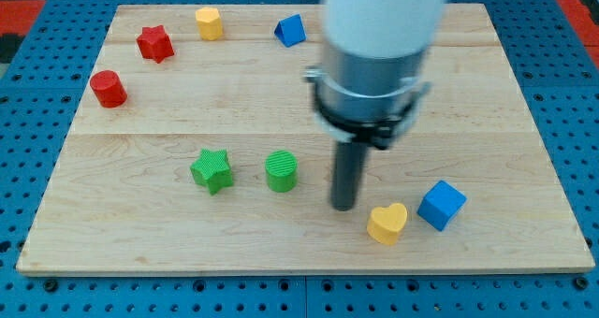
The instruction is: Move the green blocks towards the blue cube
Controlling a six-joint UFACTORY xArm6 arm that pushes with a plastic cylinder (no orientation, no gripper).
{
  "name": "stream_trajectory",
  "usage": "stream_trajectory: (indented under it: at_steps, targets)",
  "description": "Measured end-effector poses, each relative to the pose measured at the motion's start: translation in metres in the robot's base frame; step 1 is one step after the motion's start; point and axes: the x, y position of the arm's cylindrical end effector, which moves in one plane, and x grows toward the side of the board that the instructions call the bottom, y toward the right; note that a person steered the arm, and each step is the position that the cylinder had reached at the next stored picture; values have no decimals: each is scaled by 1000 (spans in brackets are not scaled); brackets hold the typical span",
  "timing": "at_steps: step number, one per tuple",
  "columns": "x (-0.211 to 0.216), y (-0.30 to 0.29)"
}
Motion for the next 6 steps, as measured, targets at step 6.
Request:
stream_trajectory:
  at_steps: [6]
  targets:
    - [-42,7]
